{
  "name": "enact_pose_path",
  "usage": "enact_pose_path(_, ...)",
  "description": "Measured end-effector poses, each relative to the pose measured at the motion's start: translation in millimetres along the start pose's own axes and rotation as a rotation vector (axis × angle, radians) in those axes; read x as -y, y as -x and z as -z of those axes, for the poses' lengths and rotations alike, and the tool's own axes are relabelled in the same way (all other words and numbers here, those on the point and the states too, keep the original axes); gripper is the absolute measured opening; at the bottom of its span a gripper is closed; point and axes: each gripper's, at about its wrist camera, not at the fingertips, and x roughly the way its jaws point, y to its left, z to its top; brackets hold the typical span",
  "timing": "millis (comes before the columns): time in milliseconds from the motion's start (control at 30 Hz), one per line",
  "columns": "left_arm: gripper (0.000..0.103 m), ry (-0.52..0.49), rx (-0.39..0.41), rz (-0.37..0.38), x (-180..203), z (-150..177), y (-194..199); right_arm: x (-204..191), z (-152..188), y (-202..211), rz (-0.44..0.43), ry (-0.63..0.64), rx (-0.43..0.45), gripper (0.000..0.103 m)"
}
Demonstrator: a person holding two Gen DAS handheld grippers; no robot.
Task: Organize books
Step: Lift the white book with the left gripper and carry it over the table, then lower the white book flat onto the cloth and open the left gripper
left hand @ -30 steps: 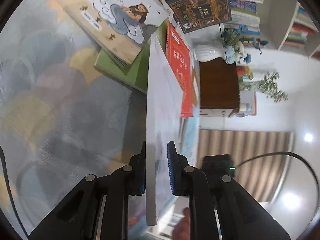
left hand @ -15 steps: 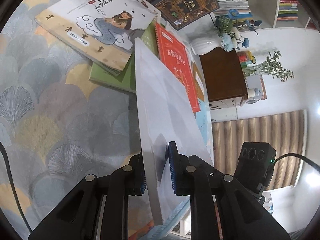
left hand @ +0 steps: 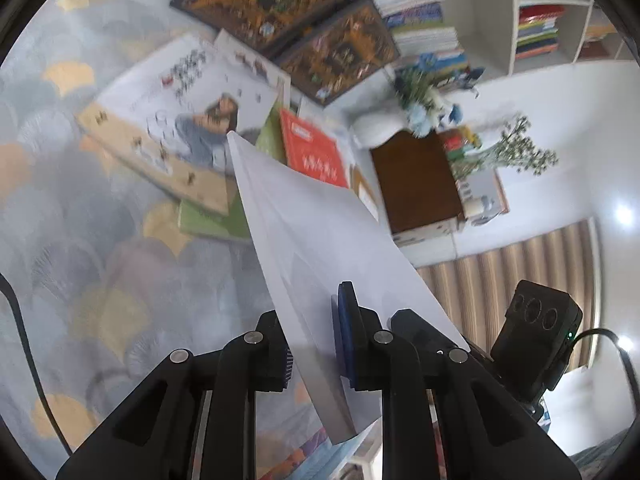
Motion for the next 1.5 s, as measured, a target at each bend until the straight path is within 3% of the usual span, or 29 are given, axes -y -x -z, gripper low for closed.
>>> enact_pose_path(200,0.018,-0.018,0.124,-0.052,-14,-39,34,-30,-36,-21,-0.04,0.094,0.03,0.039)
enact_pose_path(467,0.018,0.029,0.284,-0.216,-76,-104,54,-72,-97,-125,-0.11,0.182,-0.01,0.039)
enact_pose_path(667,0.018,0.097,0.335,-0.278,-122,-137,68,-98,-131,-194,-0.137,0.214,-0.058,0.039)
enact_pose_path(800,0.018,0.126,0.315,-0.309,-143,-147,64,-106,-139,-228,-0.144,0.199,-0.088,0.039)
enact_pose_path(900,0.021,0.133,0.275,-0.312,-148,-142,56,-99,-134,-244,-0.141,0.155,-0.126,0.039)
enact_pose_path(1000,0.031,0.164,0.228,-0.336,-154,-127,45,-87,-124,-248,-0.136,0.119,-0.162,0.041)
enact_pose_path(1033,0.031,0.181,0.226,-0.324,-156,-120,44,-83,-121,-250,-0.118,0.115,-0.191,0.051)
enact_pose_path(1100,0.031,0.186,0.248,-0.331,-153,-109,48,-78,-116,-253,-0.101,0.125,-0.244,0.058)
enact_pose_path(1267,0.034,0.147,0.252,-0.457,-134,-81,57,-65,-99,-227,-0.064,0.155,-0.253,0.059)
enact_pose_path(1400,0.036,0.131,0.272,-0.473,-119,-50,59,-52,-80,-199,-0.05,0.135,-0.253,0.059)
enact_pose_path(1500,0.036,0.108,0.278,-0.445,-105,-31,55,-47,-58,-177,-0.034,0.128,-0.272,0.059)
